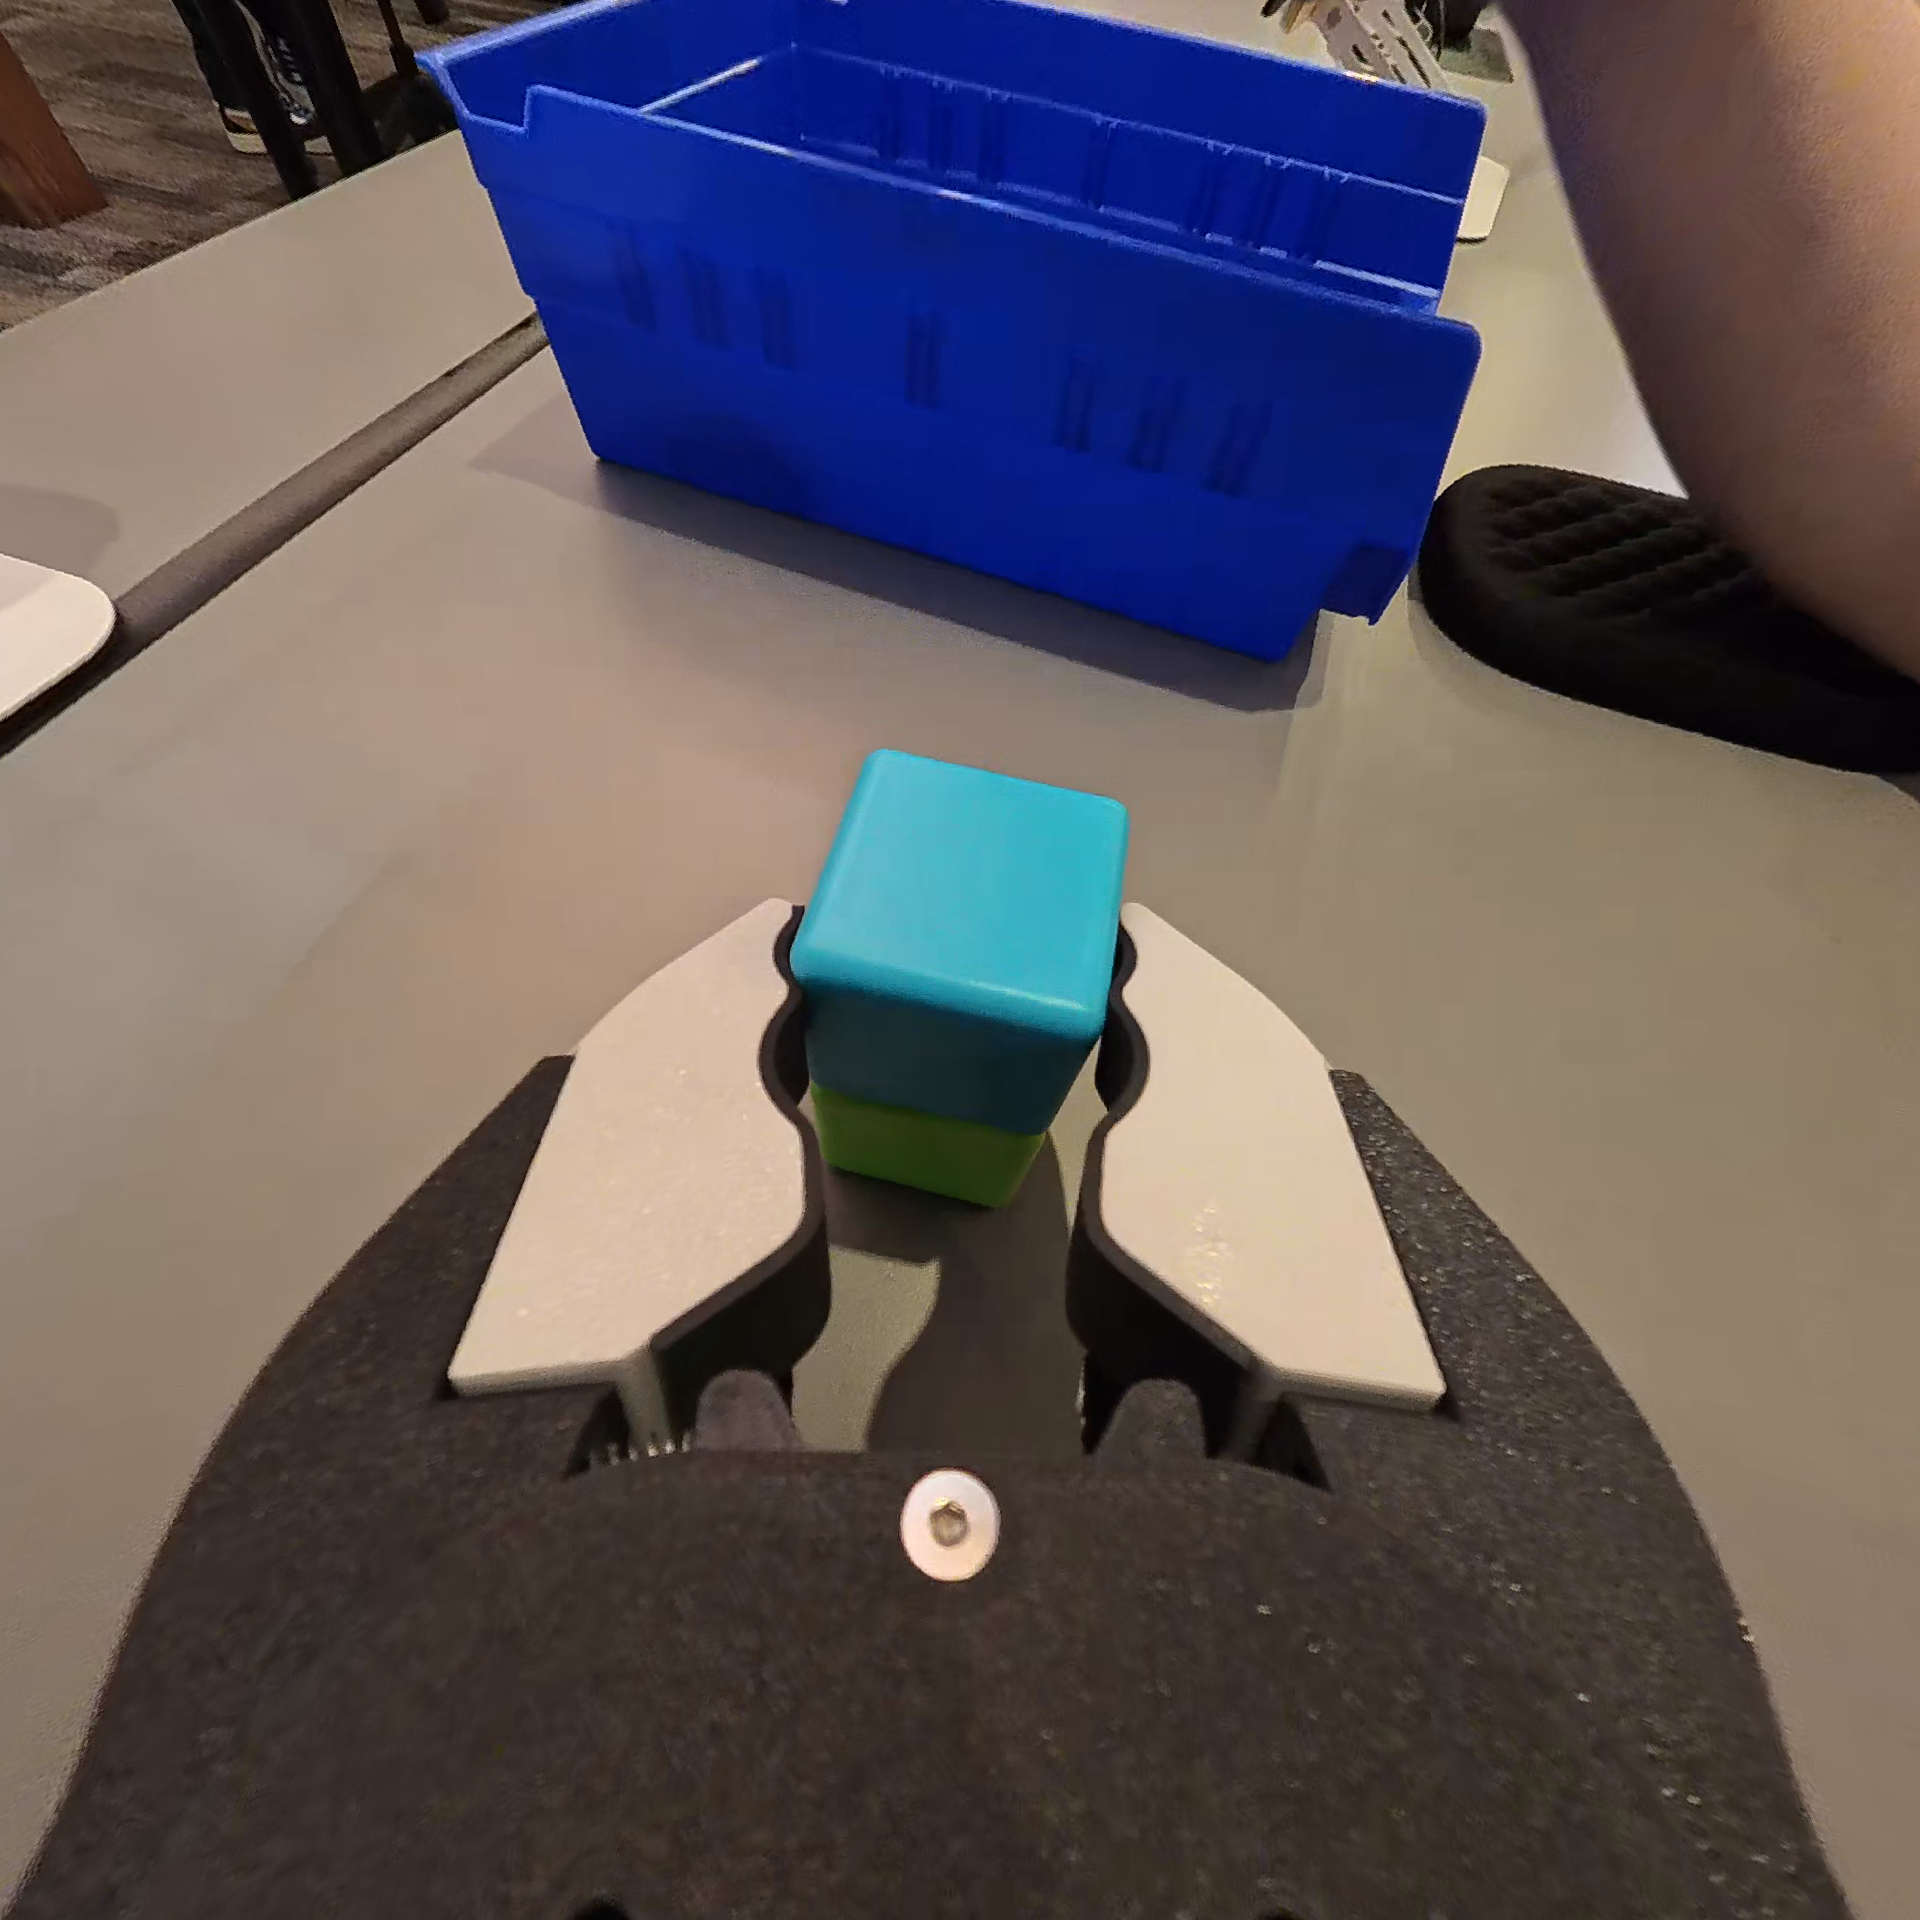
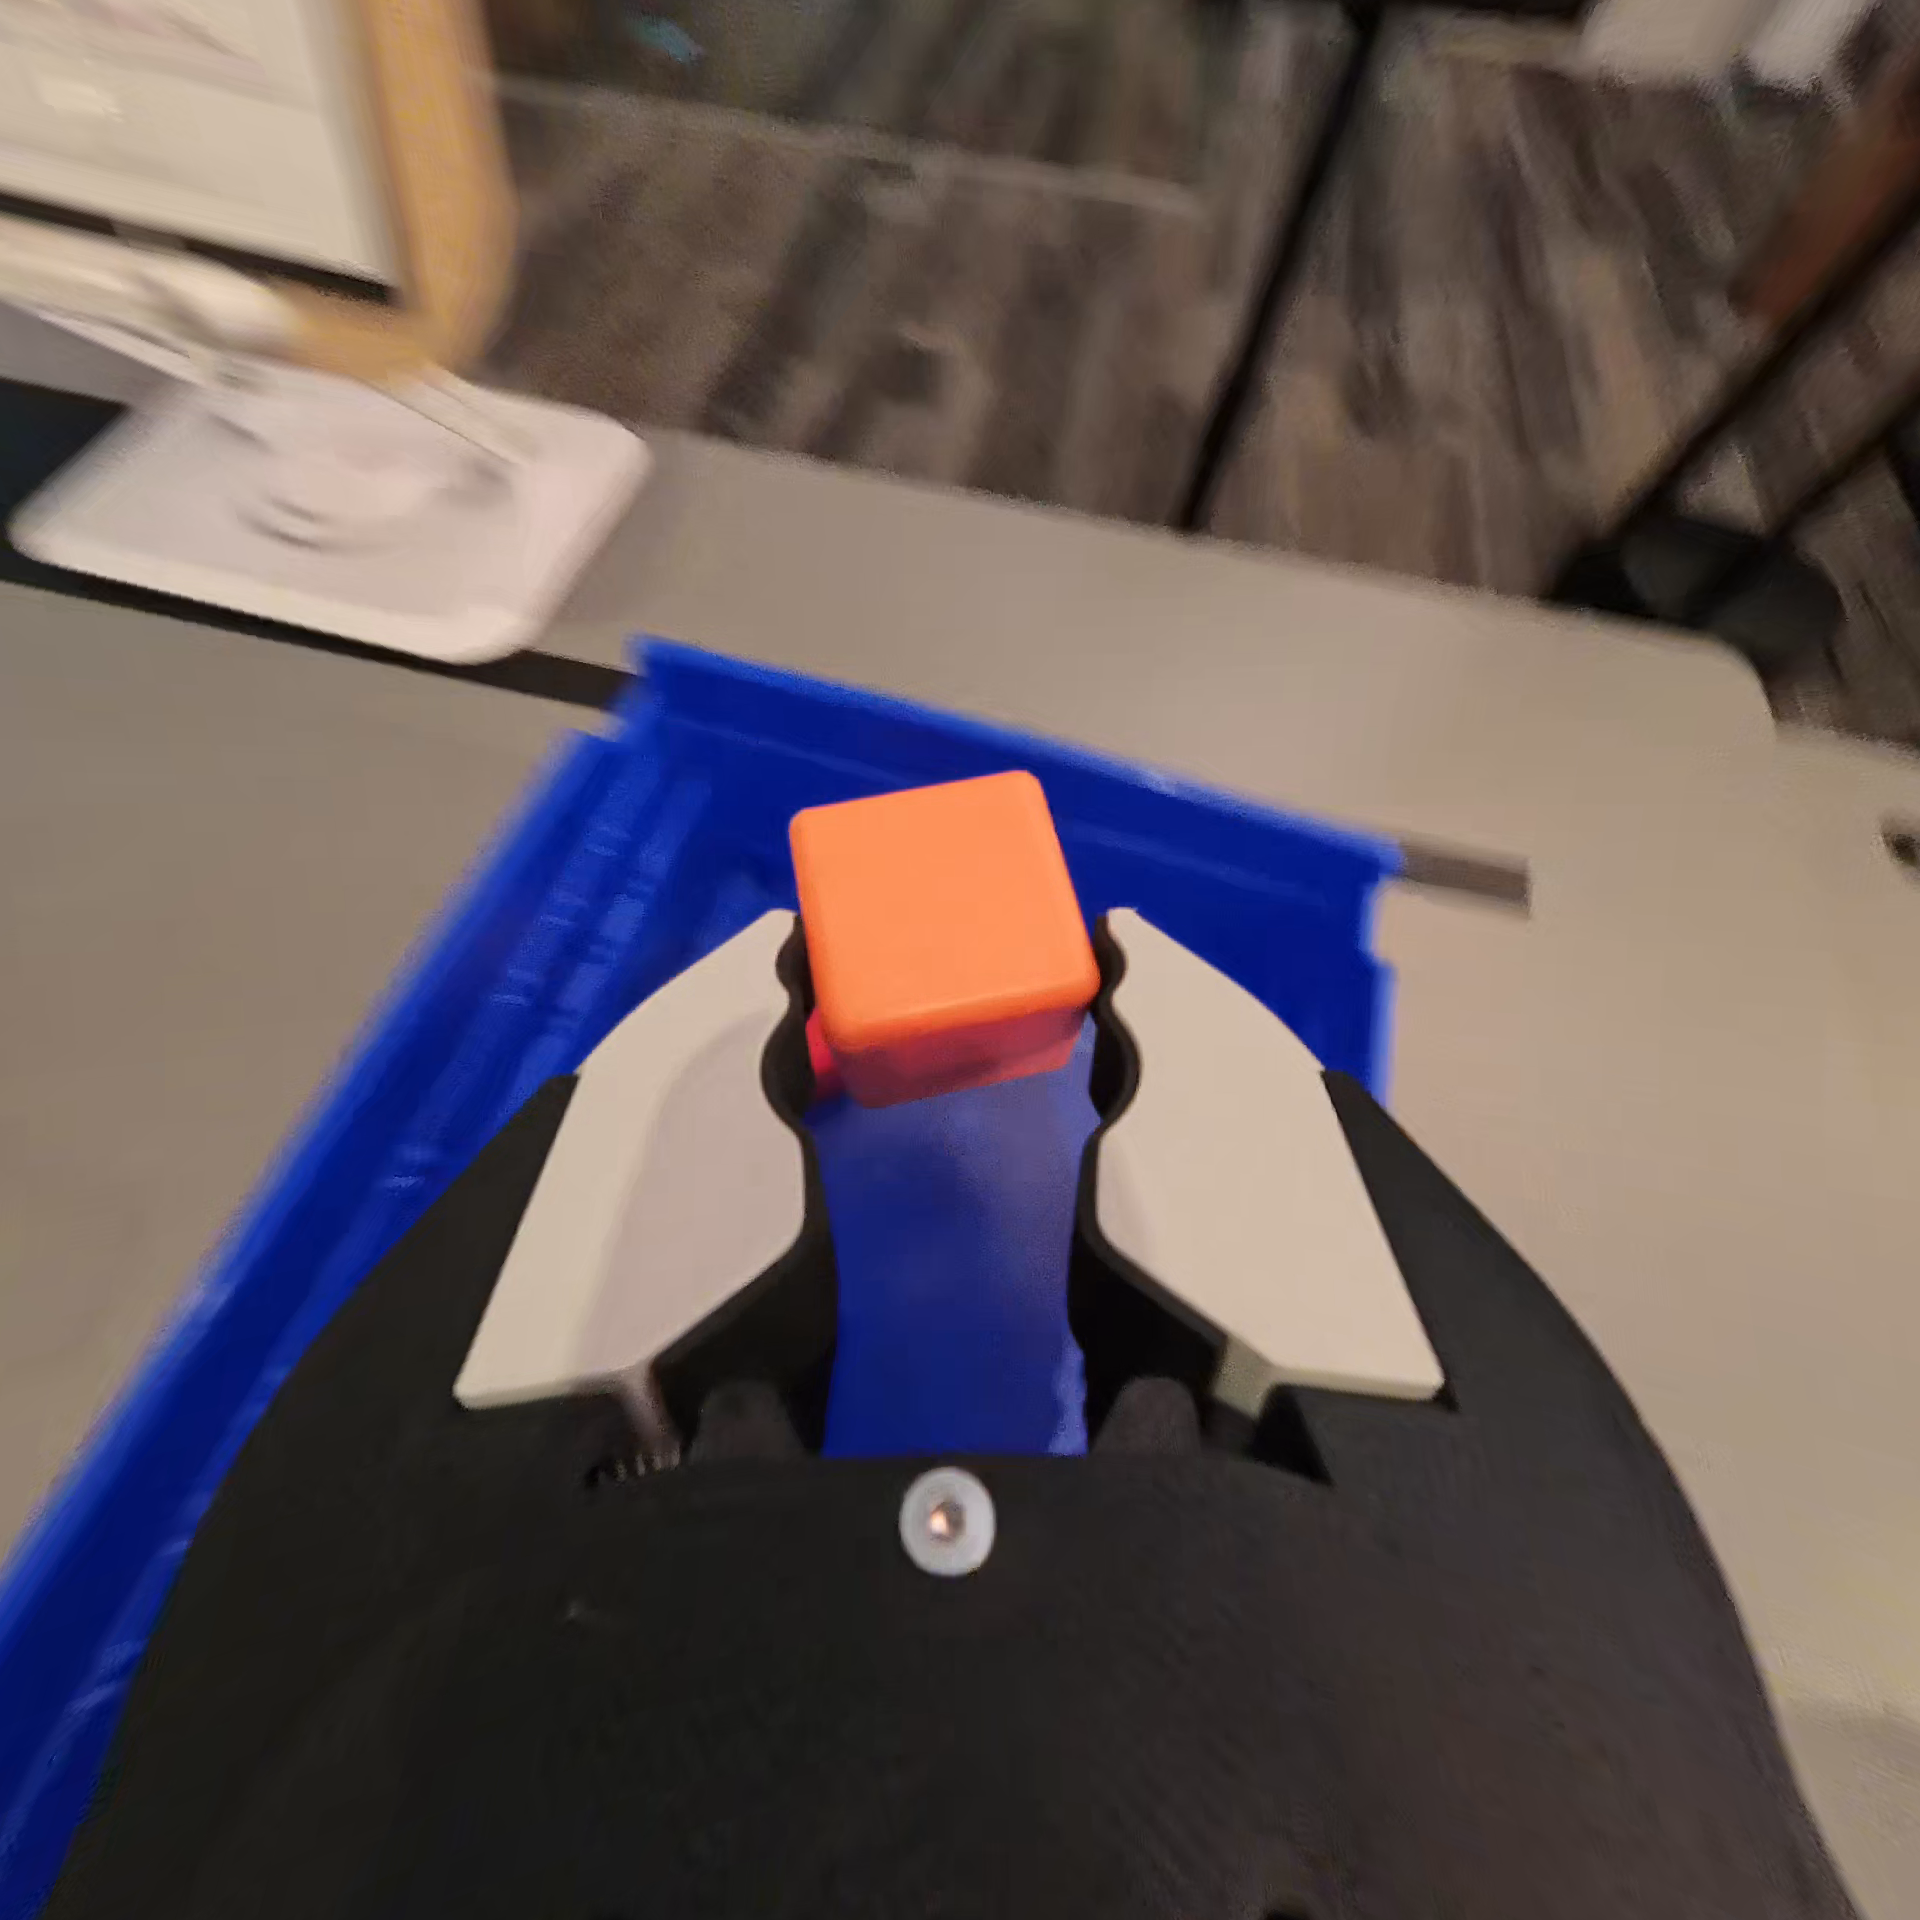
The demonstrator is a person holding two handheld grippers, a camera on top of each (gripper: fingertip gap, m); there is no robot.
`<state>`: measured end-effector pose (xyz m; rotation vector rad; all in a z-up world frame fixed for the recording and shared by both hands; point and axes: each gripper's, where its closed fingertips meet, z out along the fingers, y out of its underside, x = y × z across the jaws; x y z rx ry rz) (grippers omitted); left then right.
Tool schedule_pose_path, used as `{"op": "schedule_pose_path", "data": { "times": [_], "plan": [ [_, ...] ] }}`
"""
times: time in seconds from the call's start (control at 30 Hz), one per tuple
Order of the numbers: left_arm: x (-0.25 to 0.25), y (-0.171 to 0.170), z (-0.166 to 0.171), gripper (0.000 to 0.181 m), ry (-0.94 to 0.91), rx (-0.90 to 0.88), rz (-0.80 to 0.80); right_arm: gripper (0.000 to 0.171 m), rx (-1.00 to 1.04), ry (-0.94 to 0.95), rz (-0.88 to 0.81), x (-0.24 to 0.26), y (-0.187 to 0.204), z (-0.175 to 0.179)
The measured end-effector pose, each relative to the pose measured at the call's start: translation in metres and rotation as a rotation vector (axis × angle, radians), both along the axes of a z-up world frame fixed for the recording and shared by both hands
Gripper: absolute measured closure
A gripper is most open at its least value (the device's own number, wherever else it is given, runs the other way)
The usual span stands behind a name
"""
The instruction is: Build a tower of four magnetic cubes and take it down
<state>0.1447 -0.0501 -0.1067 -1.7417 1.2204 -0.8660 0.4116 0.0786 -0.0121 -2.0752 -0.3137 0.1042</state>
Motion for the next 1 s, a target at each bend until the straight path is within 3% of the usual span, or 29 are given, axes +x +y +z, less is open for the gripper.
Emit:
{"op": "schedule_pose_path", "data": {
  "times": [0.13,0.23,0.47,0.6,0.73,0.83,0.9,1.0],
  "plan": [
    [0.000,0.000,0.000,0.128,0.000,-0.005,0.001,0.119,-0.221,-0.062,-0.130,0.038,0.010,-0.075],
    [0.000,0.000,0.000,0.128,0.002,-0.008,0.003,0.119,-0.297,-0.159,-0.203,0.055,0.013,-0.106],
    [-0.002,-0.001,-0.009,0.128,0.044,-0.036,-0.003,0.118,-0.437,-0.188,-0.177,0.051,0.003,-0.130],
    [-0.006,-0.001,-0.033,0.109,0.188,-0.044,-0.002,0.109,-0.512,-0.182,-0.146,0.047,-0.006,-0.135],
    [-0.006,0.000,-0.040,0.113,0.244,-0.020,0.011,0.106,-0.497,-0.173,-0.131,0.043,-0.010,-0.114],
    [-0.007,0.001,-0.045,0.124,0.281,-0.017,0.024,0.102,-0.336,-0.180,-0.061,0.028,-0.006,-0.067],
    [-0.007,0.003,-0.046,0.126,0.290,-0.018,0.032,0.102,-0.160,-0.131,0.116,-0.014,-0.007,-0.026],
    [-0.007,0.002,-0.046,0.126,0.280,-0.041,0.023,0.103,0.005,0.029,0.569,-0.116,-0.042,0.018]
  ]
}}
